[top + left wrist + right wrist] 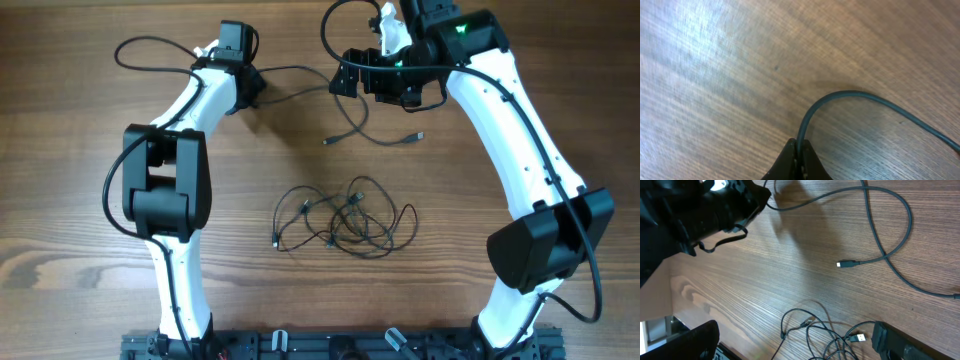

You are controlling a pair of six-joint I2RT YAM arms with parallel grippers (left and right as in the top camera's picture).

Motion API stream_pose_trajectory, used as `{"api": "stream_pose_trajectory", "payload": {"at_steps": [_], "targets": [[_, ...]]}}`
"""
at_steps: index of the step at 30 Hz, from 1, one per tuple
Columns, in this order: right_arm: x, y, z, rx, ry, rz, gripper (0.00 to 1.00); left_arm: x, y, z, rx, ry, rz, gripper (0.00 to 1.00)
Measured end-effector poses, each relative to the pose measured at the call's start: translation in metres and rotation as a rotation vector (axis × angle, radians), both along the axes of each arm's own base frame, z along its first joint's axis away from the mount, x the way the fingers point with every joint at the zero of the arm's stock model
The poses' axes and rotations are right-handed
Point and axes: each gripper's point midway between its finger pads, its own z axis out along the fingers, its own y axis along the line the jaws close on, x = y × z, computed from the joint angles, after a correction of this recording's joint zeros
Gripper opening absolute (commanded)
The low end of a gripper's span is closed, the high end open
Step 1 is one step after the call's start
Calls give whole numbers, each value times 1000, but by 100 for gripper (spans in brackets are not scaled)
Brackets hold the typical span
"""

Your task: Untangle cables

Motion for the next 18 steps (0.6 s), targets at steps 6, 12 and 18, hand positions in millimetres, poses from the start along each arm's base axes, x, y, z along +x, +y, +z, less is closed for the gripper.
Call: {"api": "stream_pose_trajectory", "payload": {"at_steps": [6,12,18], "targets": [[0,0,0,0,1,0,100,15,-2,54,31,-112,-83,4],[0,0,0,0,1,0,100,31,-2,162,18,-360,-92,4],[0,0,0,0,1,0,100,30,3,237,7,-539,-87,4]]}}
